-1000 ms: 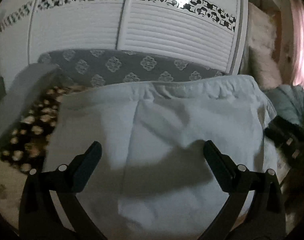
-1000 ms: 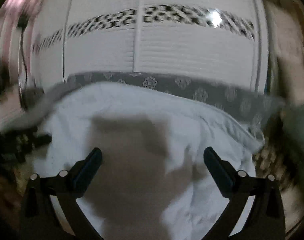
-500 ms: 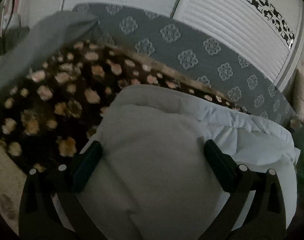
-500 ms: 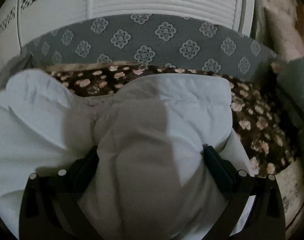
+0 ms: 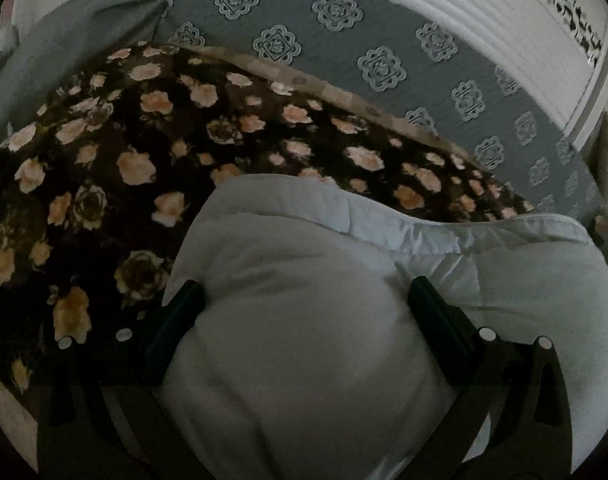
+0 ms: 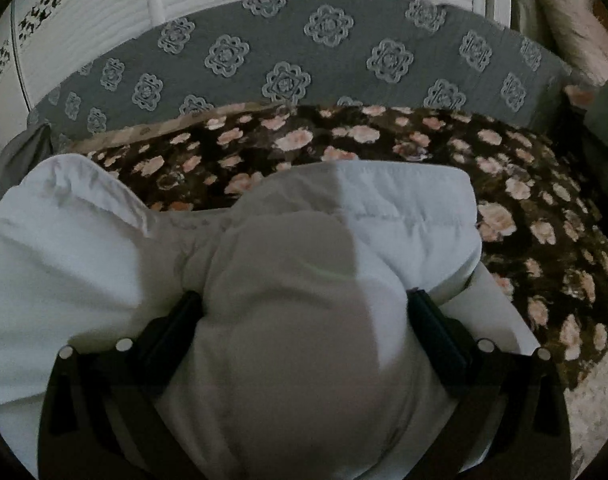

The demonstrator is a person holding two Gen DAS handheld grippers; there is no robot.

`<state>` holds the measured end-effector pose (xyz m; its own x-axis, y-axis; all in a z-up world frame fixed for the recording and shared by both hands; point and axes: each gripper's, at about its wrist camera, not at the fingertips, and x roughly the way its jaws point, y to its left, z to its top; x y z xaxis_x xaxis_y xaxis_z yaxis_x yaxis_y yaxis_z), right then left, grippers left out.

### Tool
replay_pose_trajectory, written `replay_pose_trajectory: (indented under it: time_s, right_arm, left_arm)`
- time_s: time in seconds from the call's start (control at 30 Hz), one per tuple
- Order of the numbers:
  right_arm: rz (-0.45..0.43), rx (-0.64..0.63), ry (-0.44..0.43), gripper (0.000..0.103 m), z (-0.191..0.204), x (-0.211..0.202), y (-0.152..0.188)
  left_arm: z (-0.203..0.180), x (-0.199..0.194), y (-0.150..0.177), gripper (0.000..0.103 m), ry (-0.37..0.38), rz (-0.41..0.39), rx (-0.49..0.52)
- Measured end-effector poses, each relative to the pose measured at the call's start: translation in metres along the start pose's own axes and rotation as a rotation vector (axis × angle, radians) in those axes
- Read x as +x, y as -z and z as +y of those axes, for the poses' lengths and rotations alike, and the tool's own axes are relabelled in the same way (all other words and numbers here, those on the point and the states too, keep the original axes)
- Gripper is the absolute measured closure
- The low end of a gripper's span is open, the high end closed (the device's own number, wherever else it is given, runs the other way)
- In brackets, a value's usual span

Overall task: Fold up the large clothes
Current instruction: 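Press and smooth the folded jacket flat with both tools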

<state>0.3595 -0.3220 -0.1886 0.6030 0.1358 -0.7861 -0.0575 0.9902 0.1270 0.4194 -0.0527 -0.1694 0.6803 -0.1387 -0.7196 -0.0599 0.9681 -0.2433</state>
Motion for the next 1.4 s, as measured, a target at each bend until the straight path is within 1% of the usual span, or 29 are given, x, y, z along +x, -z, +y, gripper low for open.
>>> replay_pose_trajectory:
  time_s: [0.1, 0.17, 0.5, 1.13, 1.23, 1.3, 1.37, 1.4]
  right_arm:
    - [0.018, -0.004, 0.008, 0.001, 0.003, 0.009, -0.005]
    - [0.025, -0.008, 0.015, 0.001, 0.004, 0.013, -0.006]
    - [0.033, -0.025, 0.038, 0.001, 0.005, 0.016, -0.006]
    - [0.023, -0.034, 0.04, 0.001, 0.002, 0.016, -0.007]
    - [0.007, -0.03, 0.036, 0.001, 0.001, 0.014, -0.006]
    - [-0.021, -0.026, 0.032, 0.001, 0.0, 0.009, -0.005]
    - [-0.069, -0.026, 0.041, 0.001, -0.003, -0.006, 0.0]
    - [-0.106, -0.029, 0.044, 0.002, -0.006, -0.015, 0.004]
  left_arm:
    - [-0.006, 0.006, -0.002, 0.003, -0.042, 0.003, 0.018]
    - [-0.007, 0.007, -0.002, 0.003, -0.053, 0.004, 0.023]
    - [-0.008, 0.008, -0.003, 0.003, -0.072, 0.02, 0.037]
    - [-0.009, 0.007, -0.004, 0.003, -0.082, 0.025, 0.045]
    - [-0.009, 0.006, -0.004, 0.003, -0.079, 0.018, 0.044]
    - [-0.008, 0.003, -0.003, 0.003, -0.072, 0.006, 0.041]
    - [-0.006, -0.005, -0.001, 0.003, -0.053, -0.026, 0.035]
    - [-0.002, -0.014, 0.003, 0.003, -0.023, -0.064, 0.027]
